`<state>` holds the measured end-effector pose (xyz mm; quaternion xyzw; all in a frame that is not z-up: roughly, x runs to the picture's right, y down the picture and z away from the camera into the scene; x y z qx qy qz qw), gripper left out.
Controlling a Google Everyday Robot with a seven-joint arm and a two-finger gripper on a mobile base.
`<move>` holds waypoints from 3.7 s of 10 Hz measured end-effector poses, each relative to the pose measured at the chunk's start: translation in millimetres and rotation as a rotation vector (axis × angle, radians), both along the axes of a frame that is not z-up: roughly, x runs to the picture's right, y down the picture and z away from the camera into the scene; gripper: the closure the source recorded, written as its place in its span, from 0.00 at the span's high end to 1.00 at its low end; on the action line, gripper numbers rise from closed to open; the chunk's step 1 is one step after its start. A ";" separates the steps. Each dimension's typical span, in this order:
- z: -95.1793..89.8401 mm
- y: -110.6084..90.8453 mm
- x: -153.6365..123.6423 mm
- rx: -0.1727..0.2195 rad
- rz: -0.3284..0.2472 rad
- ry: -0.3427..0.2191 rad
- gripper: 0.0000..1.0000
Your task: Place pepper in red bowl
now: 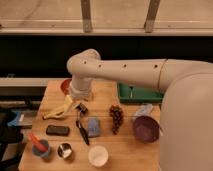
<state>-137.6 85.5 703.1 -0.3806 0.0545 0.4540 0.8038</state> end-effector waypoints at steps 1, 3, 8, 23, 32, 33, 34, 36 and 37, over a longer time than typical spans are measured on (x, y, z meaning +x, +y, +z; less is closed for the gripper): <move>-0.1 14.8 -16.3 -0.014 -0.019 -0.027 0.80; 2.9 37.2 -49.1 -0.034 -0.060 -0.069 0.80; -1.1 66.2 -136.0 -0.025 -0.144 -0.200 0.80; 7.1 115.4 -183.9 -0.106 -0.129 -0.368 0.80; 14.7 148.6 -209.6 -0.172 -0.086 -0.463 0.35; 13.9 149.2 -210.8 -0.171 -0.086 -0.466 0.26; 12.5 148.8 -212.6 -0.168 -0.086 -0.470 0.15; 10.3 147.0 -214.8 -0.160 -0.084 -0.478 0.01; 8.0 145.5 -215.6 -0.148 -0.084 -0.484 0.00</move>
